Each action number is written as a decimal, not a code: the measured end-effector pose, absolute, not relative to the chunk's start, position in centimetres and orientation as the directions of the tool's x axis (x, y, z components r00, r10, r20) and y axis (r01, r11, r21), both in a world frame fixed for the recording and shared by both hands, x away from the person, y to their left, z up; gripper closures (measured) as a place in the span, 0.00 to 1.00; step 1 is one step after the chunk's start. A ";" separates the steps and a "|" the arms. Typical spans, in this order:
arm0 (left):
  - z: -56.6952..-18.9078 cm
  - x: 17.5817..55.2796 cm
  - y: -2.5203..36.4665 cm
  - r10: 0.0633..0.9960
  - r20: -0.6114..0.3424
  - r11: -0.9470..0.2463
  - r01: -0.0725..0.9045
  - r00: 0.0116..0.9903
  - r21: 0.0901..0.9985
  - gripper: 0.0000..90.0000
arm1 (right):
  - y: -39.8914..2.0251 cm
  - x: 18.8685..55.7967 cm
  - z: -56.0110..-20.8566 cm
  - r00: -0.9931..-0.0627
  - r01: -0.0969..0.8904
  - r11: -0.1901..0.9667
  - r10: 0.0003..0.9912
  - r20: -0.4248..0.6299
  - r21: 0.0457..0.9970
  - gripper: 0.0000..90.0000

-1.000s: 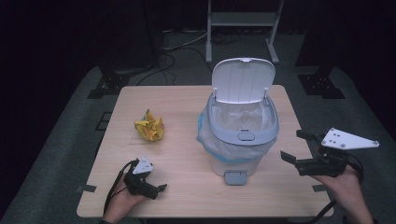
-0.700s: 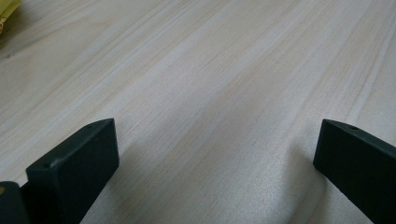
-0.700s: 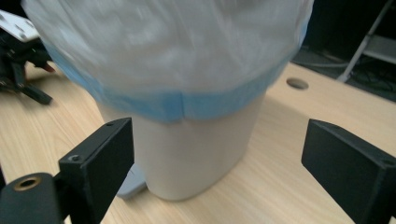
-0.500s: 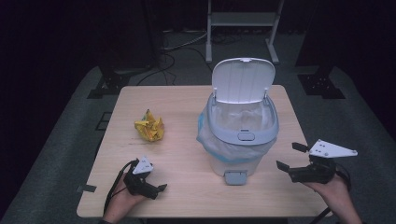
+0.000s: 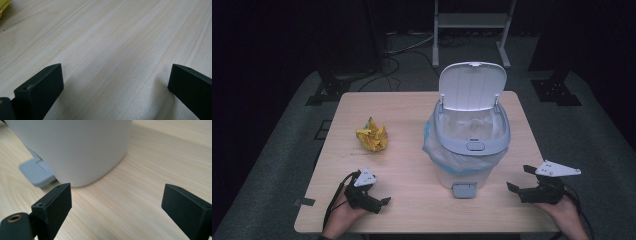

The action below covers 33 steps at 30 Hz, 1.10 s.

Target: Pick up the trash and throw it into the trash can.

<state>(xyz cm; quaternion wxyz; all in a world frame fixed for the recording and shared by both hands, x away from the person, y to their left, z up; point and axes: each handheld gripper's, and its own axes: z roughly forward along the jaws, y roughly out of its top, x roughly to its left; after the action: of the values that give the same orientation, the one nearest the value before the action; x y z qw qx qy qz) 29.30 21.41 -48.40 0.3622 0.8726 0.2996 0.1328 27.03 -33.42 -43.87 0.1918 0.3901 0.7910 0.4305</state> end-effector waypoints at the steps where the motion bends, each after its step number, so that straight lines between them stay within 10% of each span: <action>1: -48.4 29.3 21.4 0.619 0.014 -0.558 0.427 0.785 0.712 0.00 | -33.5 27.1 -44.1 -0.620 0.453 0.331 0.784 0.026 0.828 0.09; 33: -46.9 29.1 21.1 0.633 -0.023 -0.509 0.439 0.774 0.740 0.00 | -33.5 28.6 -48.9 -0.594 0.564 0.409 0.805 0.008 0.717 0.02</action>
<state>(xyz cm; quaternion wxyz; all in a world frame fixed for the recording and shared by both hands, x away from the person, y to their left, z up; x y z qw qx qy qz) 29.10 21.08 -46.90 0.3850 0.8595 0.3116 0.1262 28.56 -33.51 -48.87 0.1724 0.4165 0.8215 0.3493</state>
